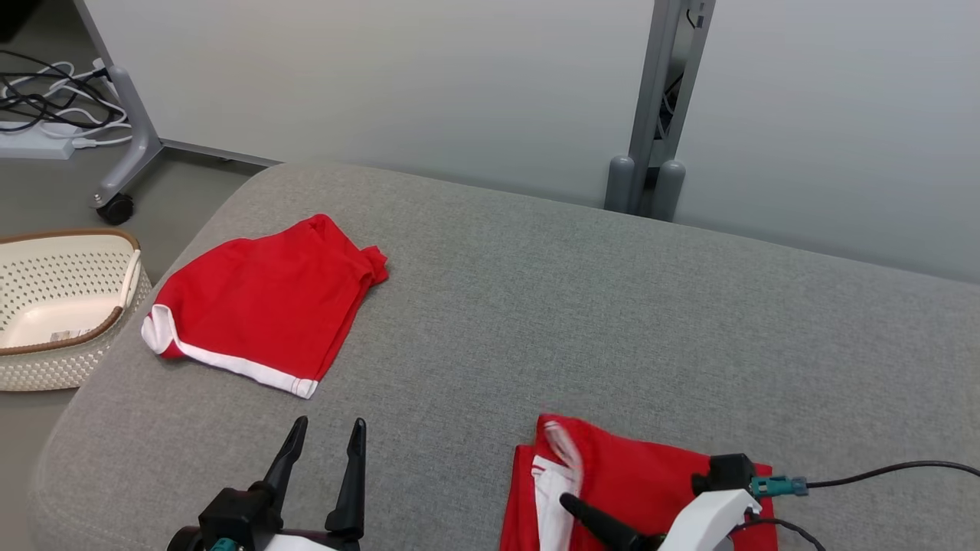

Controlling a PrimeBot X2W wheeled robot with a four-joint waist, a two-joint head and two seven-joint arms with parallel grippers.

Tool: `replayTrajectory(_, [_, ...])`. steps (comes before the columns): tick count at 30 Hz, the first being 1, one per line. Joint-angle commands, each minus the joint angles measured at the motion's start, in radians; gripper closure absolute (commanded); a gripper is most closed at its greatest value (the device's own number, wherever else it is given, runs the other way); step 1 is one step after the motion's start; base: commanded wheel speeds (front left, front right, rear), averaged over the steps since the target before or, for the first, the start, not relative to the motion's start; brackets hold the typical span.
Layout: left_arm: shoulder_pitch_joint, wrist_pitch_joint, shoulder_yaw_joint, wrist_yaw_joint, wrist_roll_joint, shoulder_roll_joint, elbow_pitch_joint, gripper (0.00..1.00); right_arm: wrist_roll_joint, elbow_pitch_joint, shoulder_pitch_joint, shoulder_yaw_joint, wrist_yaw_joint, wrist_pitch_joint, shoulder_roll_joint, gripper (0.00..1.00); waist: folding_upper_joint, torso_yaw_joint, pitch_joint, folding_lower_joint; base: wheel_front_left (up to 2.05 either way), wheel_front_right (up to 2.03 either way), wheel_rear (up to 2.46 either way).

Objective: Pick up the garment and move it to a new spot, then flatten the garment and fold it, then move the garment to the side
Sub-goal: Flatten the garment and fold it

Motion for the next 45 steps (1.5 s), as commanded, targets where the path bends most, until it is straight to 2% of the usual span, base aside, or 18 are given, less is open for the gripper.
replayTrajectory(1, [-0.012, -0.004, -0.001, 0.003, -0.005, 0.004, 0.001, 0.00, 0.006, -0.004, -0.016, -0.007, 0.000, -0.011, 0.000, 0.00, 0.0000, 0.006, -0.001, 0.0000, 0.00, 0.00, 0.00])
replayTrajectory(13, [-0.007, -0.004, 0.005, 0.007, -0.007, 0.004, 0.002, 0.00, 0.010, -0.014, -0.030, 0.011, 0.000, -0.018, 0.016, 0.00, 0.0000, 0.012, -0.011, 0.0000, 0.00, 0.00, 0.00])
replayTrajectory(18, [-0.007, -0.004, 0.013, 0.002, -0.006, 0.004, -0.011, 0.00, -0.020, -0.057, -0.044, -0.024, 0.000, -0.085, -0.025, 0.00, 0.0000, -0.022, -0.024, 0.0000, 0.00, 0.00, 0.00])
replayTrajectory(22, [-0.012, -0.004, 0.018, 0.001, -0.010, 0.004, -0.033, 0.00, -0.130, -0.098, -0.055, -0.046, 0.000, -0.208, -0.103, 0.00, 0.0000, -0.067, -0.035, 0.0000, 0.00, 0.00, 0.00])
replayTrajectory(25, [-0.022, -0.004, 0.030, -0.002, -0.007, 0.004, -0.052, 0.00, -0.278, -0.109, -0.065, -0.059, 0.000, -0.349, -0.174, 0.00, 0.0000, -0.106, -0.041, 0.0000, 0.00, 0.00, 0.00])
replayTrajectory(28, [-0.028, -0.004, 0.054, 0.003, -0.008, 0.003, -0.069, 0.00, -0.414, -0.089, -0.060, -0.082, 0.000, -0.476, -0.212, 0.00, 0.0000, -0.144, -0.048, 0.0000, 0.00, 0.00, 0.00])
replayTrajectory(31, [-0.035, -0.004, 0.071, 0.000, -0.004, 0.004, -0.079, 0.00, -0.531, -0.072, -0.040, -0.120, 0.000, -0.534, -0.230, 0.00, 0.0000, -0.177, -0.053, 0.0000, 0.00, 0.00, 0.00])
replayTrajectory(34, [-0.036, -0.004, 0.085, 0.007, -0.010, 0.004, -0.088, 0.00, -0.634, -0.077, -0.010, -0.181, 0.000, -0.553, -0.213, 0.00, 0.0000, -0.205, -0.056, 0.0000, 0.00, 0.00, 0.00])
replayTrajectory(38, [-0.017, -0.004, 0.103, 0.016, -0.022, 0.004, -0.090, 0.00, -0.724, -0.144, 0.072, -0.297, 0.000, -0.556, -0.147, 0.00, 0.0000, -0.242, -0.056, 0.0000, 0.00, 0.00, 0.00])
replayTrajectory(45, [0.011, -0.004, 0.102, 0.006, -0.005, 0.004, -0.077, 0.00, -0.767, -0.195, 0.153, -0.366, 0.000, -0.556, -0.070, 0.00, 0.0000, -0.262, -0.053, 0.0000, 0.00, 0.00, 0.00])
